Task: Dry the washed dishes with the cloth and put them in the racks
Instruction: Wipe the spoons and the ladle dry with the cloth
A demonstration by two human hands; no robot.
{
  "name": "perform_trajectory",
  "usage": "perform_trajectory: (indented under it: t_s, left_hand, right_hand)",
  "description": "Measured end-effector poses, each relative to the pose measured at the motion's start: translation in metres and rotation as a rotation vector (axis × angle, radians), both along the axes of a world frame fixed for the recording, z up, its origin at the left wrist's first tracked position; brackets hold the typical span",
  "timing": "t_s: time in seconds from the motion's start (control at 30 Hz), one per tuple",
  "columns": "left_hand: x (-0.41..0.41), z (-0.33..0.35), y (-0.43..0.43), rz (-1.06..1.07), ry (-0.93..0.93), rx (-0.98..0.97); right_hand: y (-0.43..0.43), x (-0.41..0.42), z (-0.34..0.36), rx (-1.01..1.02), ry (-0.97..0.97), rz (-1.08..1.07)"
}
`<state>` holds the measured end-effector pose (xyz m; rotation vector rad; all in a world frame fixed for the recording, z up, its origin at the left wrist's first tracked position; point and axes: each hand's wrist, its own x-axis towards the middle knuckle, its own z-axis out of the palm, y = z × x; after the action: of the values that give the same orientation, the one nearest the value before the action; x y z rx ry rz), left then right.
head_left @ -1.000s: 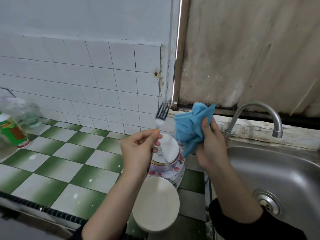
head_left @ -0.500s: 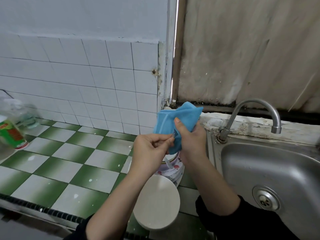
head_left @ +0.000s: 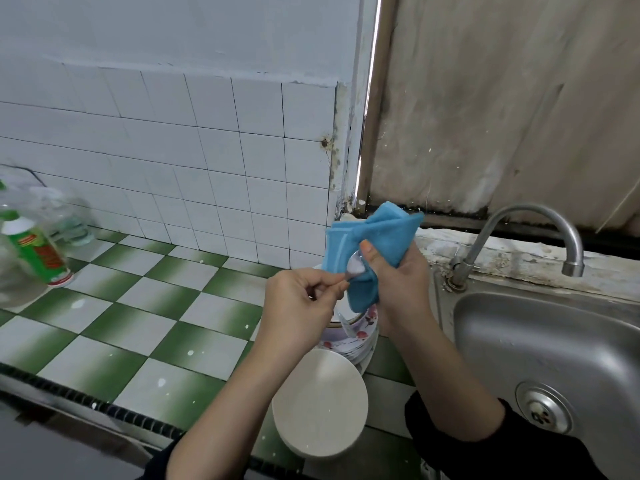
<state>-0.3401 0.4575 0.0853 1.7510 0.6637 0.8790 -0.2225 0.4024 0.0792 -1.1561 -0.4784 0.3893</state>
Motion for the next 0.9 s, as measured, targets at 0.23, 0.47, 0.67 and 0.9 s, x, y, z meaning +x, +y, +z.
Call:
perform_trajectory:
  t_s: [0.23,0.47,0.67,0.9]
  left_hand:
    - [-0.002,0.000,-0.003,-0.015,-0.014,-0.052]
    - [0.000,-0.005,-0.012,-0.017,0.019,-0.018]
    - [-0.001,-0.003,-0.017,-0.036,0.030,-0.039]
    - [-0.003,-0.007,-0.011,0.009,0.073,-0.036]
  right_hand:
    - [-0.012,-0.012,-0.005,0.074,-0.411,0.002]
    - [-0.015,-0.004,-0.006,0.045,-0.386,-0.073]
    - [-0.019,-0.005,0.003,0.125,-0.323,-0.112]
    - [-0.021,-0.007,-0.001,0.021,-0.292,0.022]
